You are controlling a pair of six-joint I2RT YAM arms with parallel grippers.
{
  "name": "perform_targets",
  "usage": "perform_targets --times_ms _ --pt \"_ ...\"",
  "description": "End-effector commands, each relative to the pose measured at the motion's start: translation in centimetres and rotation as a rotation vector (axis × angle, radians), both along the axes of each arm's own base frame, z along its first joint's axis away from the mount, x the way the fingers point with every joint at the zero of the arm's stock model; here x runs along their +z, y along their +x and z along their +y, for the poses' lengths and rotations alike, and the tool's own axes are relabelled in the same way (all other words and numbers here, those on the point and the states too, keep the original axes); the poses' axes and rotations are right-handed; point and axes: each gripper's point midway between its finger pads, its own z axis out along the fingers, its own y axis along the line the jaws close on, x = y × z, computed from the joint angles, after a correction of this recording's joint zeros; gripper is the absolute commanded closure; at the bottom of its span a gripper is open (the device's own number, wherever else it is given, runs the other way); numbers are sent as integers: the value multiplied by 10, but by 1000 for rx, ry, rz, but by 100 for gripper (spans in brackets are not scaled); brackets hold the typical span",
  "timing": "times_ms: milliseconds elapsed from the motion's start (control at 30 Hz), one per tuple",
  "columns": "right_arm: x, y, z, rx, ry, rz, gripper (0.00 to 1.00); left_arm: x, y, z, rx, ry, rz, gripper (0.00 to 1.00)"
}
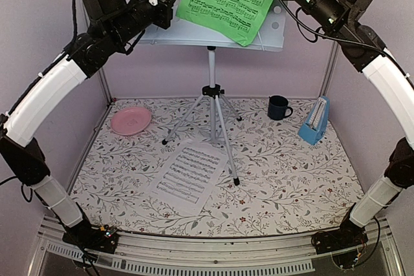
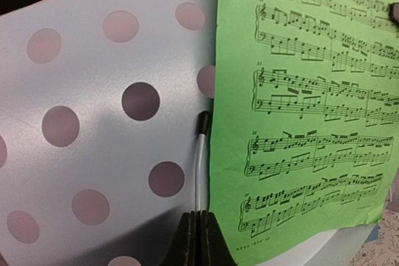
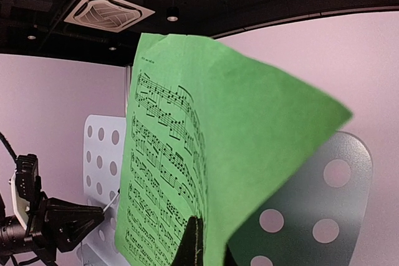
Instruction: Set up the instrument practice props
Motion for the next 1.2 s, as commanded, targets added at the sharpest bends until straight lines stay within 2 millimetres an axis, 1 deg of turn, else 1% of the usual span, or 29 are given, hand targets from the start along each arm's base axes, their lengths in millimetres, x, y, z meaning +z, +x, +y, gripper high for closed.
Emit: perform_targets --times_ms 0,100,133,233,300,500,567,633,733,900,1167 --pt "9 3 -3 -26 23 -29 100 14 -11 6 -23 -61 -54 100" --pt "7 5 0 -22 20 -33 100 17 -22 1 -72 -77 -98 100" --pt "7 6 1 -21 19 -34 100 13 -25 -2 -88 -75 -105 100" --pt "7 8 4 -19 16 -35 100 17 -37 0 -114 -106 -159 100" --pt "7 9 4 -26 19 -36 100 22 -43 5 -115 -145 -188 100" --pt "10 9 -2 -60 36 -34 100 28 -46 19 -76 -231 -222 100" --pt "11 7 -2 -67 36 -37 100 28 -47 19 -82 -240 -232 100" --pt "12 5 0 -60 28 -48 100 27 -52 11 -122 -222 -248 100" --pt "12 2 10 -26 1 -79 100 23 -58 -1 -181 -184 -270 100" --pt "10 -6 36 41 -65 -145 100 17 -66 -17 -241 -136 -288 100" --pt "8 -10 64 105 -91 -212 100 12 -72 -24 -268 -111 -295 100"
